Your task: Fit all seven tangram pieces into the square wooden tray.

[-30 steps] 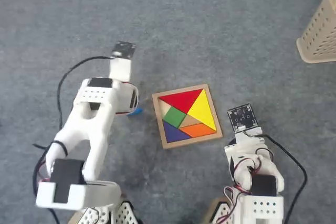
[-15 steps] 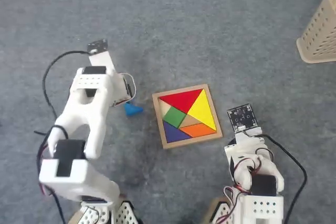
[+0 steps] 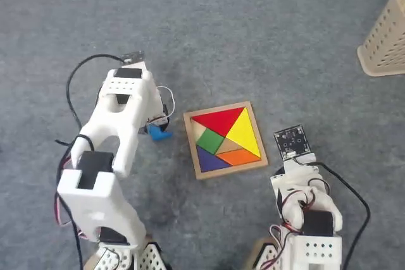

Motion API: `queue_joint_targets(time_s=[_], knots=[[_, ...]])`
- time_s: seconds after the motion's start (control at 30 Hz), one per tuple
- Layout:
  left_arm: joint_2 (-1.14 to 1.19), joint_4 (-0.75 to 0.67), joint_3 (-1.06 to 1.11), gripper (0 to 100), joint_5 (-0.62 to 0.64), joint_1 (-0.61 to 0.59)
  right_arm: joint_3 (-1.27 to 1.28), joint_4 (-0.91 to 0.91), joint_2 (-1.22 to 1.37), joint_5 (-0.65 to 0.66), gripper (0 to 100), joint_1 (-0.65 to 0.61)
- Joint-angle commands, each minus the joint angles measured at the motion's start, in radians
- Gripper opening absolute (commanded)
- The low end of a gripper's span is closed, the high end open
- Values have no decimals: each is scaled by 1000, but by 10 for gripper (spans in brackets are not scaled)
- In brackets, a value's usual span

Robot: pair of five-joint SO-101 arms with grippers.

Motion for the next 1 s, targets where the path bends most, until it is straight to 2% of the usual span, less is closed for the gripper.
queue_joint_targets(time_s=[0.0,0.27,0.4,0.57,0.77,0.87,0.97], knots=[[-6,34,-38,123,11,23,15,5,8,11,6,12],[-6,-5,4,122,11,91,15,5,8,11,6,12],[-6,-40,30,119,15,86,15,5,8,11,6,12],[-6,-64,31,52,72,25,15,5,8,11,6,12],[-11,-68,25,43,-52,-72,15,5,8,11,6,12],[-21,-60,24,45,-78,-69,15,5,8,11,6,12],[-74,-60,31,56,-166,-60,15,5,8,11,6,12]])
